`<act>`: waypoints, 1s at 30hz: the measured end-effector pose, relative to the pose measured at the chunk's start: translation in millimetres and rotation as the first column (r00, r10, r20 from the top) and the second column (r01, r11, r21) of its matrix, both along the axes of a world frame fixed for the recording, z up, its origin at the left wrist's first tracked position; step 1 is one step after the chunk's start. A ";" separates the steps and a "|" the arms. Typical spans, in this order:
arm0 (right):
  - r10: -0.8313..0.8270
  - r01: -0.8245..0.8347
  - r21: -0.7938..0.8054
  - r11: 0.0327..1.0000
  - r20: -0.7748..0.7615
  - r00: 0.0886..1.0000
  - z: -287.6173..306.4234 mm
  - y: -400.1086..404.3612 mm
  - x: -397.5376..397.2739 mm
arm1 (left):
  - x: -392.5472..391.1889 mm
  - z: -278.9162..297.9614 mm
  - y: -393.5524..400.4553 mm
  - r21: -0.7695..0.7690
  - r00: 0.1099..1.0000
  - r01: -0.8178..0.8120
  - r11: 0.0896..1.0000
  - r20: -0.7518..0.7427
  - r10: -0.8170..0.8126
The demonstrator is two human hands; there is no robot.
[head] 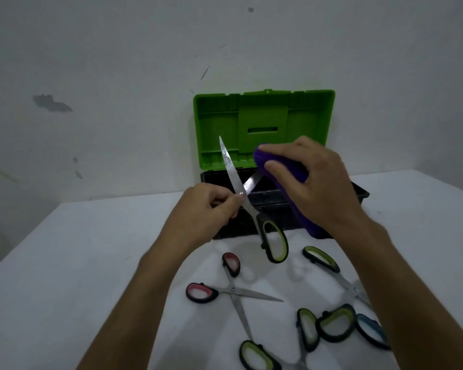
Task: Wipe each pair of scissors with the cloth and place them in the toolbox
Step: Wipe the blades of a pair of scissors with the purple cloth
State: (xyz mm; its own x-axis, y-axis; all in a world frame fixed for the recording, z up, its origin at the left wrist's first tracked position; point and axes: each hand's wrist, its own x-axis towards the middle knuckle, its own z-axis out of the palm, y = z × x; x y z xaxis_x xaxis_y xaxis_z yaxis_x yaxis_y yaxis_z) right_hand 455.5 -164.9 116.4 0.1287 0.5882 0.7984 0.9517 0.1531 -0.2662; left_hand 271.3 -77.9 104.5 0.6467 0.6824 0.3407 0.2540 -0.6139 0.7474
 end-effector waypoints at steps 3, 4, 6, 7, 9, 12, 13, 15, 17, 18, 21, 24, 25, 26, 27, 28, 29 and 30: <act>0.166 -0.162 -0.143 0.976 0.019 0.986 0.0 2.1 -9.7 | -1.6 4.4 -0.4 0.027 1.000 -0.001 1.000 0.007 0.001; 0.150 -0.145 -0.134 0.980 0.022 0.988 -0.5 3.2 -8.9 | -4.1 6.4 0.3 0.041 1.000 -0.008 0.999 0.009 0.008; 0.016 -0.014 -0.044 0.999 0.026 1.000 -0.1 4.6 -3.2 | -9.1 8.0 2.3 0.046 1.000 -0.015 0.999 0.005 0.015; -0.074 0.074 0.000 0.997 0.027 0.997 0.4 4.4 -0.6 | -10.3 7.6 2.8 0.029 1.000 -0.011 1.000 -0.006 0.011; -0.160 0.159 0.032 0.987 0.022 0.987 1.2 3.0 -0.5 | -9.7 5.4 4.1 -0.024 1.000 0.010 1.000 -0.020 -0.011; 0.043 -0.041 -0.094 0.995 0.028 0.999 2.3 -2.5 -10.8 | -7.0 6.4 6.3 -0.047 1.000 0.029 0.998 -0.002 -0.029; 0.122 -0.116 -0.154 0.981 0.028 0.992 2.3 -4.0 -13.2 | -7.8 8.3 7.0 -0.046 0.999 0.035 0.998 0.016 -0.034; 0.155 -0.148 -0.187 0.971 0.023 0.988 2.8 -3.4 -10.7 | -11.3 11.4 8.5 -0.031 0.999 0.038 0.999 0.031 -0.037; 0.008 -0.007 -0.096 0.995 0.016 1.000 4.4 -1.6 -1.3 | -15.3 11.5 8.8 -0.031 1.000 0.031 0.999 0.000 -0.031; -0.086 0.086 -0.050 0.995 0.004 0.996 6.3 -1.1 3.5 | -16.5 10.5 9.1 -0.047 0.999 0.031 0.998 -0.013 -0.031; -0.104 0.104 -0.036 0.994 0.015 0.994 12.0 -5.5 9.1 | -16.4 8.8 9.9 -0.060 0.999 0.017 0.998 -0.049 -0.020; 0.157 -0.152 -0.171 0.973 0.015 0.987 13.0 -12.8 1.5 | -15.9 15.0 6.8 -0.053 0.998 0.042 0.998 -0.036 -0.044; 0.207 -0.198 -0.194 0.961 0.029 0.978 11.9 -13.6 0.9 | -17.4 17.6 5.5 -0.062 0.998 0.058 0.996 -0.029 -0.059; 0.217 -0.204 -0.192 0.960 0.046 0.975 10.9 -13.4 3.0 | -19.3 19.8 4.4 -0.061 0.997 0.066 0.996 -0.036 -0.069; 0.183 -0.170 -0.168 0.971 0.063 0.981 10.8 -12.9 7.1 | -21.3 21.1 3.7 -0.050 0.996 0.065 0.997 -0.057 -0.067; 0.111 -0.100 -0.124 0.987 0.078 0.991 11.7 -12.8 12.4 | -22.9 21.1 3.5 -0.037 0.995 0.053 0.998 -0.084 -0.056; 0.015 -0.009 -0.067 0.998 0.091 0.996 12.9 -13.8 17.5 | -23.6 20.1 3.9 -0.029 0.994 0.038 0.999 -0.106 -0.041; -0.074 0.075 -0.014 0.997 0.086 0.994 14.8 -15.4 21.2 | -23.2 18.7 4.8 -0.027 0.992 0.025 0.999 -0.120 -0.028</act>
State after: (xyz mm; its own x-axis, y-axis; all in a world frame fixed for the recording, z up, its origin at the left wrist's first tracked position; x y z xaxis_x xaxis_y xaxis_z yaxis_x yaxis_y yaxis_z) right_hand 476.7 -180.3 131.2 0.1042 0.5929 0.7985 0.9796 0.0774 -0.1853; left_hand 248.1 -73.1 123.2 0.6997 0.6721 0.2423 0.3268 -0.6026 0.7280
